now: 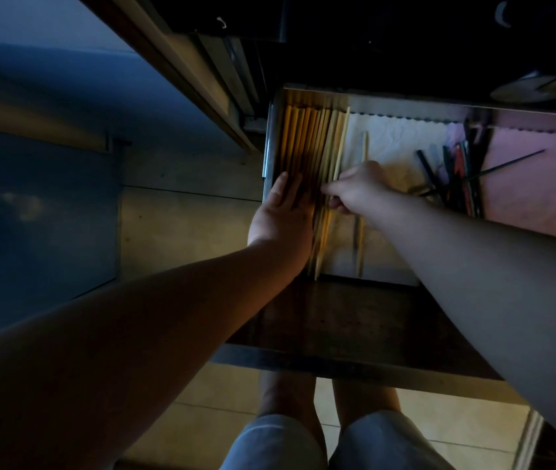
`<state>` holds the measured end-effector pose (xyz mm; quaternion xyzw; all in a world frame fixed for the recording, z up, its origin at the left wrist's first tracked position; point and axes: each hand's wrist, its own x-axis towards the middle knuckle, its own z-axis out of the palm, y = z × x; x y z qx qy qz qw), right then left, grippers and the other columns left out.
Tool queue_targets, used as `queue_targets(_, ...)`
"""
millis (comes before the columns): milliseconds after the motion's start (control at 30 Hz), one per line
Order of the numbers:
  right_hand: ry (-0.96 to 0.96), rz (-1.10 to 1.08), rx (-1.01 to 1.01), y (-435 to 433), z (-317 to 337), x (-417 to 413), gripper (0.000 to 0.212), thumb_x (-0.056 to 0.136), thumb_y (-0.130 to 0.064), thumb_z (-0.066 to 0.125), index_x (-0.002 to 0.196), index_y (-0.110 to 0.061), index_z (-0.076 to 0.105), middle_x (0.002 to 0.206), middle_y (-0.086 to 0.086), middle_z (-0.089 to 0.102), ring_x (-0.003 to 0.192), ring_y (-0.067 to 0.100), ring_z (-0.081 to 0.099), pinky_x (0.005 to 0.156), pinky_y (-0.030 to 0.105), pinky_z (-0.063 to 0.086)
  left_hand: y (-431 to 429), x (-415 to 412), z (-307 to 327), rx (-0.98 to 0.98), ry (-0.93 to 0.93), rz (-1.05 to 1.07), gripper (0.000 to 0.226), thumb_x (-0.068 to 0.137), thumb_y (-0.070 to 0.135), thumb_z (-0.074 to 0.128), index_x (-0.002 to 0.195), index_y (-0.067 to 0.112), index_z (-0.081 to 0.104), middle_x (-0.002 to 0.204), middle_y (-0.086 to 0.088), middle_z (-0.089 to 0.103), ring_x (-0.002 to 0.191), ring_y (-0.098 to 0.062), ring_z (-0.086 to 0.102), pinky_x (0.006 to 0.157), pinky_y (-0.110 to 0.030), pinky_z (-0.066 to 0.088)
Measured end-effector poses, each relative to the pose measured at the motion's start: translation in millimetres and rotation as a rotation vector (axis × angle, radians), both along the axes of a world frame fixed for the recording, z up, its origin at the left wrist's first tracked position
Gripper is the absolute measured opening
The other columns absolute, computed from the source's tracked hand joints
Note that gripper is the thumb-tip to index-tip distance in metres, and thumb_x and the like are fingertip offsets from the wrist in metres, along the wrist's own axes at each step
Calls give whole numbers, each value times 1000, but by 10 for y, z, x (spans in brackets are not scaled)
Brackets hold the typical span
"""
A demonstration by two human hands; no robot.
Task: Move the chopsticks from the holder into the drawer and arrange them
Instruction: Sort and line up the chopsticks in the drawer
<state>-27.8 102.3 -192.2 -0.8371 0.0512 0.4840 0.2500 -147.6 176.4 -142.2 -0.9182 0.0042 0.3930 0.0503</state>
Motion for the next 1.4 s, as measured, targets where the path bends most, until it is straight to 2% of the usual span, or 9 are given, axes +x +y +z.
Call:
queue_targets(100, -53, -21, 26, 42, -37, -54, 21, 83, -15, 73, 99, -4, 65, 88, 10, 69, 68, 19, 67, 54, 24, 58, -16, 2, -10, 3, -12, 15, 69, 99, 34, 32, 156, 11, -1, 164, -11, -2, 149, -34, -12, 115, -50, -16)
queue_targets(200, -114, 6, 30, 0, -93, -114, 16, 81, -21, 75, 84, -8, 69, 79, 11, 71, 72, 24, 70, 72, 42, 61, -17, 4, 5, 1, -10, 10, 69, 100, 34, 31, 155, 11, -3, 164, -11, -5, 148, -35, -14, 115, -51, -17)
queue_targets(333, -236, 36, 9, -172, -63, -138, 17, 84, -27, 70, 91, -12, 73, 88, 6, 73, 79, 21, 71, 77, 34, 59, -31, 15, 16, -21, 5, 23, 70, 101, 37, 33, 154, 17, -8, 162, -7, -16, 147, -32, -20, 114, -51, -18)
queue_targets(433, -427, 82, 0, -319, 14, -133, 17, 86, -19, 64, 101, -12, 70, 104, 3, 71, 98, 17, 65, 78, 13, 39, -64, 57, -24, -102, -7, 73, 74, 100, 34, 35, 154, 18, -12, 161, -4, -22, 147, -28, -20, 117, -49, -14)
queue_targets(533, -497, 84, -4, -459, 14, -149, 23, 84, -16, 63, 106, -10, 66, 110, 8, 68, 105, 22, 63, 78, 15, 37, -91, 89, -80, -172, 33, 89, 81, 97, 30, 44, 155, 19, -13, 160, -3, -26, 148, -24, -18, 117, -45, -11)
queue_targets(833, -320, 22, -37, -317, -13, -133, 32, 86, -21, 62, 117, -12, 65, 119, 6, 66, 111, 21, 62, 92, 24, 46, -142, 25, -202, -173, -17, 200, 85, 97, 26, 47, 154, 18, -16, 160, -2, -26, 149, -21, -14, 121, -43, -2)
queue_targets(1000, -187, 77, -192, -221, 51, -142, 18, 84, -26, 62, 96, -14, 69, 90, 5, 70, 79, 24, 69, 64, 30, 57, -148, 6, -225, -188, -22, 239, 87, 97, 23, 48, 153, 19, -17, 160, -1, -25, 150, -21, -11, 122, -45, 4)
queue_targets(1100, -59, -33, -99, -203, 79, -179, 13, 87, -14, 58, 81, -12, 70, 72, 7, 67, 62, 24, 69, 52, 33, 59, -149, 23, -182, -193, -7, 226, 84, 98, 26, 46, 153, 19, -17, 160, -2, -25, 150, -22, -10, 122, -45, 2)
queue_targets(1400, 93, -185, 53, -311, 159, -291, 23, 89, -8, 53, 72, -23, 59, 89, 11, 67, 83, 30, 70, 75, 45, 61, -147, 46, -161, -229, 45, 270, 87, 97, 26, 46, 152, 20, -20, 158, 0, -31, 150, -22, -10, 119, -47, 19)
